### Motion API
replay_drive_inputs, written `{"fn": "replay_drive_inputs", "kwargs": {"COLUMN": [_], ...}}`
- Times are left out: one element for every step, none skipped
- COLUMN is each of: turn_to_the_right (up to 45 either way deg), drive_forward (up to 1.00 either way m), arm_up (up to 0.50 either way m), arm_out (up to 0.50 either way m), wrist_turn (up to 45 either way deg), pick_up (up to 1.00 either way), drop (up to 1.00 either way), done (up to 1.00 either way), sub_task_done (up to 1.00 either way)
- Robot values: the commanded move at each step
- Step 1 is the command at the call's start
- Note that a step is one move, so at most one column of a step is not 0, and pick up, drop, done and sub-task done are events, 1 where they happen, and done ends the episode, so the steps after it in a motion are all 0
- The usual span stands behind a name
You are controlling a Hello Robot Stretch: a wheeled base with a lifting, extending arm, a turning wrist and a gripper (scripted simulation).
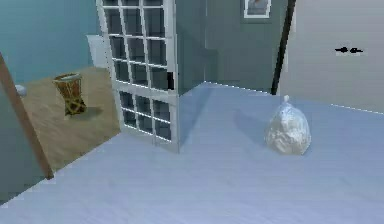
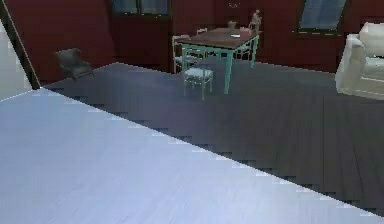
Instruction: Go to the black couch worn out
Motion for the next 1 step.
{"fn": "replay_drive_inputs", "kwargs": {"turn_to_the_right": [45.0], "drive_forward": [0.00], "arm_up": [0.00], "arm_out": [0.00], "wrist_turn": [0.0], "pick_up": [0.00], "drop": [0.00], "done": [0.00], "sub_task_done": [0.00]}}
